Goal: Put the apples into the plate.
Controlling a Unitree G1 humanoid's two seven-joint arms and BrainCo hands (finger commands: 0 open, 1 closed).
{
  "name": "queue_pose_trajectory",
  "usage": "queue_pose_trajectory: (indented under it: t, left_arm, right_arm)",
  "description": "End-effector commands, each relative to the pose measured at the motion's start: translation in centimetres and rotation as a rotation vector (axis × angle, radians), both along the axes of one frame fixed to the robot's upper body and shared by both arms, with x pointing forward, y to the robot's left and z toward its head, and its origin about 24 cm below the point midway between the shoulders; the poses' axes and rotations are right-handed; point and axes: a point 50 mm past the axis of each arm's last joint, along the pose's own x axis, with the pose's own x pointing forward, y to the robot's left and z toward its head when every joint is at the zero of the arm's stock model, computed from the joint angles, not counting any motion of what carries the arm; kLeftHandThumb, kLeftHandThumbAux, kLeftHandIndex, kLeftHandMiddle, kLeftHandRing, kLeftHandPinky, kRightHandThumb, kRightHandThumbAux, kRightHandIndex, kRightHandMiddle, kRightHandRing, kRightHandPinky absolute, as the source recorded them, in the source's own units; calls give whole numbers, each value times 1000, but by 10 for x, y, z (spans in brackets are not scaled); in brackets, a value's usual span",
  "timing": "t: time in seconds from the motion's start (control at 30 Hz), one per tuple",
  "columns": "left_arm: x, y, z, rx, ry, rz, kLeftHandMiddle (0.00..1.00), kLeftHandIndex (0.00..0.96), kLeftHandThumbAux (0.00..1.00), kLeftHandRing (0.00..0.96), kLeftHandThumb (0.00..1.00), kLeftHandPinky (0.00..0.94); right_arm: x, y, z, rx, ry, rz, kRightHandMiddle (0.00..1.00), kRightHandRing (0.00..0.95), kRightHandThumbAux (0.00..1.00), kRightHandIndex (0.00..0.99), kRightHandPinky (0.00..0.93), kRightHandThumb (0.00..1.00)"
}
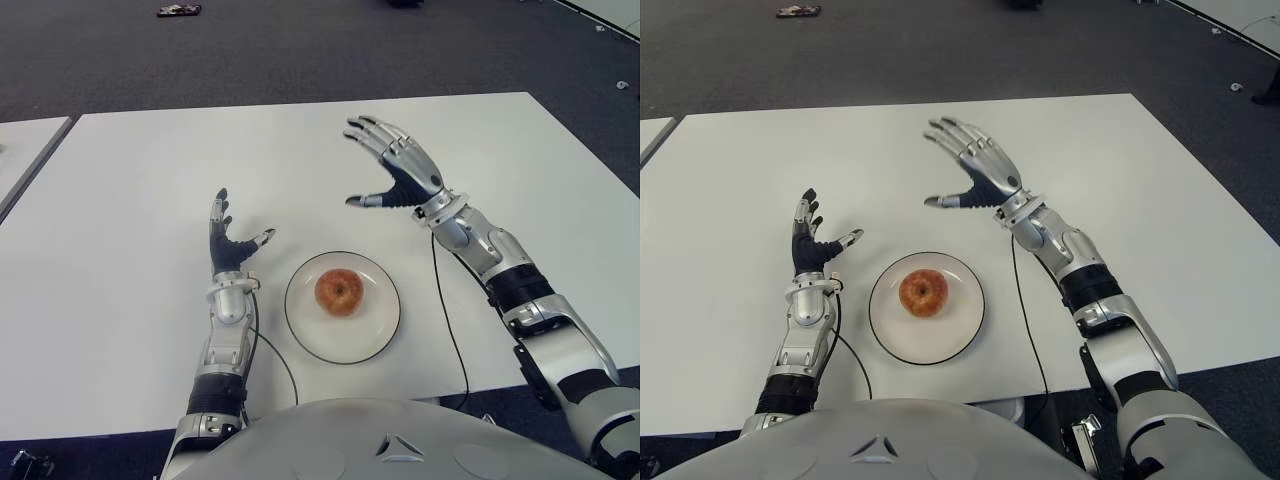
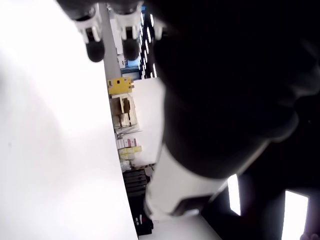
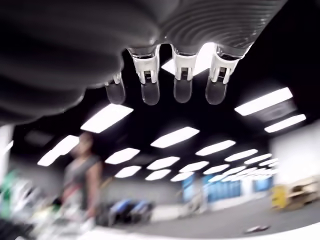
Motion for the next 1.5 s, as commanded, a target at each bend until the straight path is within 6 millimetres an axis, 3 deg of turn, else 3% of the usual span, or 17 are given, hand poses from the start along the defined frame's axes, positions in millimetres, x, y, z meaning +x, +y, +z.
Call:
queue_pose_trajectory:
  t: [0.03, 0.23, 0.5, 1.13, 1.5]
  left_arm:
    - [1, 1, -1, -2, 4, 0, 0, 0, 573, 0, 0, 1]
    - [0, 1, -1, -1, 9, 1, 0, 0, 570, 0, 0, 2]
    - [-1, -1, -1, -7, 4, -8, 0, 0, 577, 0, 0, 1]
    - [-5, 2, -1, -19, -2, -11, 0, 0, 570, 0, 0, 2]
    - [-5, 4, -1, -12, -4, -13, 0, 0, 570, 0, 0, 3]
  right_arm:
    - [6, -5, -3, 140, 120, -50, 0, 0, 237, 0, 0, 120]
    - [13, -19, -9, 253, 219, -104, 0, 0, 248, 0, 0, 89]
    - [12, -25, -44, 461, 400, -172, 0, 0, 304, 0, 0, 48]
    - [-9, -46, -97, 673, 616, -363, 0, 0, 332, 0, 0, 28]
    - [-20, -45, -114, 712, 655, -410, 0, 0, 451, 0, 0, 5]
